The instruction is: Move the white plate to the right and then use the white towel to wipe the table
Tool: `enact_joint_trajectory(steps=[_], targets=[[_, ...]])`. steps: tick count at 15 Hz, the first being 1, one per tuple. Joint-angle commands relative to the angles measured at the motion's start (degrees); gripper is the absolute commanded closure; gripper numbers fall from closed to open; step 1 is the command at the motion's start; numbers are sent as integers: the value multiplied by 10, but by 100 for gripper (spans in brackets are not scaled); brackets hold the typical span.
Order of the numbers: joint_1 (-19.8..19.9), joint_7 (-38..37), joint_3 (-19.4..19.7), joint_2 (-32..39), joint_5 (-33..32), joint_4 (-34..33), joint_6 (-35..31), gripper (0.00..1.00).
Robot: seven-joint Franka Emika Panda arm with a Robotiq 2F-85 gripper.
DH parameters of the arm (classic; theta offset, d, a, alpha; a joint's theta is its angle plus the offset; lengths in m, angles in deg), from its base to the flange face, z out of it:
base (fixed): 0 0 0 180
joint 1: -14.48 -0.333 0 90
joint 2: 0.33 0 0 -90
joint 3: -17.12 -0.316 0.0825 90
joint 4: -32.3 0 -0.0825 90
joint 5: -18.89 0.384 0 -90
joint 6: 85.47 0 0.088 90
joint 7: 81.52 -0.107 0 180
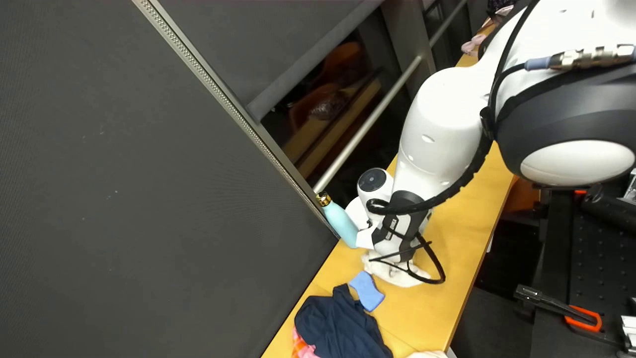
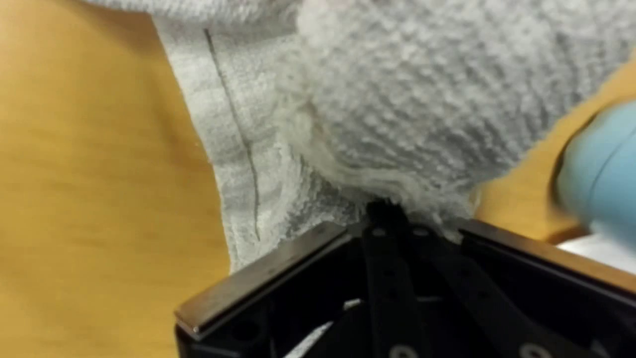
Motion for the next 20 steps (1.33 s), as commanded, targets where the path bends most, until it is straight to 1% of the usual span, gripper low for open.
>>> enact_joint_trajectory(steps=[1,3,5,7,8,9,10,11,13,16,17,18,20], targets=[[-35,-7,-36,0,-10,-1,2,100],[-53,-8,-42,-11,-9,13,-5,100],[-61,-6,-45,-21,-8,26,-6,100],[-62,-2,-49,-35,-7,46,-5,73],[-62,0,-48,-45,-7,60,-8,68],[-59,6,-48,-61,-8,82,-14,60],[-65,4,-35,-75,-11,103,-18,54],[-69,5,-25,-97,-13,132,-28,45],[-59,23,-24,-151,-10,192,-49,32],[-17,63,-56,-236,0,266,-63,9],[3,86,-75,-268,1,293,-61,2],[20,105,-91,-300,3,318,-54,0],[53,142,-118,-363,11,375,-46,0]])
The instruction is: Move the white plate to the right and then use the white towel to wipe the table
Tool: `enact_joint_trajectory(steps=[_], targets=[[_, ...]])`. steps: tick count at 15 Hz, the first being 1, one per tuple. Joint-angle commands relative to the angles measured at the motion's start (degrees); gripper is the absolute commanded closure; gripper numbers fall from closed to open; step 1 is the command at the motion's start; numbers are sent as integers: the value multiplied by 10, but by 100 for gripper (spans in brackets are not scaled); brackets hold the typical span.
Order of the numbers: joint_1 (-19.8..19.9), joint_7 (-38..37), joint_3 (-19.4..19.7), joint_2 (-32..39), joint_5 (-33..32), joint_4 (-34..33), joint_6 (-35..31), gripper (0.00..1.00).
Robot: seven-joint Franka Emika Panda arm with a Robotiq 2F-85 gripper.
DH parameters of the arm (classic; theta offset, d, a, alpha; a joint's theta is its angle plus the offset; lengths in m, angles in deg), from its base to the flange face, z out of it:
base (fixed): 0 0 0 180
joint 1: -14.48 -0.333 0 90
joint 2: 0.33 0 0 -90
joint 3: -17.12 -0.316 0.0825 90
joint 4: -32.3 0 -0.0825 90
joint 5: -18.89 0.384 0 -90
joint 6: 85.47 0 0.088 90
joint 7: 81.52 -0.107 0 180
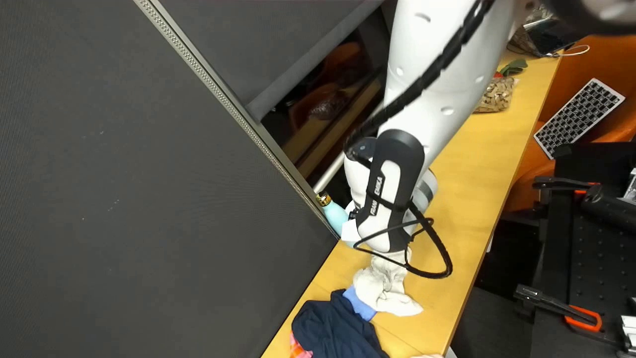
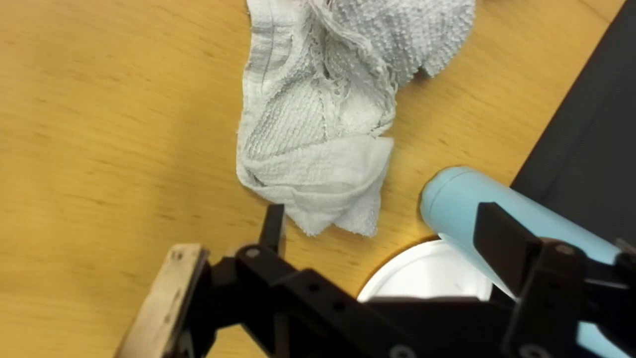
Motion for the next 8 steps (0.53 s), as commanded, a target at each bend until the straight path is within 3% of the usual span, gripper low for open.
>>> enact_joint_trajectory(steps=[1,4,8], targets=[[64,71,-60,-135,16,134,9,0],[97,106,-90,-187,36,184,36,0],[92,122,-91,-221,48,221,66,0]])
